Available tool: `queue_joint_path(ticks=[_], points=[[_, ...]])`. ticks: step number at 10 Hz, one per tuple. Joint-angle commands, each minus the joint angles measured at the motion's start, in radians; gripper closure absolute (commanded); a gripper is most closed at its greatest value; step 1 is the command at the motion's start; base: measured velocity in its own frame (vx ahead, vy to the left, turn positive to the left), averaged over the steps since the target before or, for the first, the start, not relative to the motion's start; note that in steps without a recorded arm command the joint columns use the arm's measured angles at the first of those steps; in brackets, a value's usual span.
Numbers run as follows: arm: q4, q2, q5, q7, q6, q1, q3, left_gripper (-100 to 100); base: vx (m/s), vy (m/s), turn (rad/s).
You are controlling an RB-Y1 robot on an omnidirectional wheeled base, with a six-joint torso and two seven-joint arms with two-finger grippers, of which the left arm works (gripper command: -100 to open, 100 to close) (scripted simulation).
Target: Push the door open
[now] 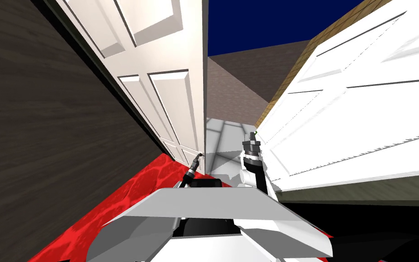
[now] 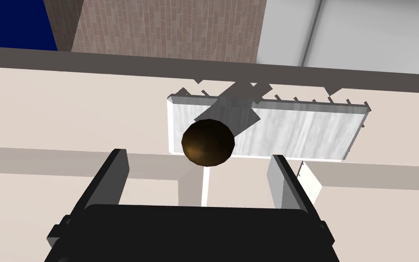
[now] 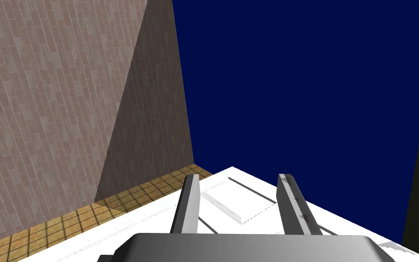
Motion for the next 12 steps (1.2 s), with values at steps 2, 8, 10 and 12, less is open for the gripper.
queue_joint_path(ticks=[2,8,10,12], points=[[0.014,-0.006,0.002,-0.002,-0.005,-0.007,0.006,-100,0.184,-0.054,-0.02],[0.011,-0.005,0.002,-0.002,-0.004,-0.005,0.005,100,0.0,0.0,-0.001],[0.018,-0.002,0.006,-0.006,0.001,-0.008,0.018,100,0.048,-0.024,0.01],[0.023,0.0,0.013,-0.012,0.002,-0.014,0.036,100,0.167,-0.094,0.046]])
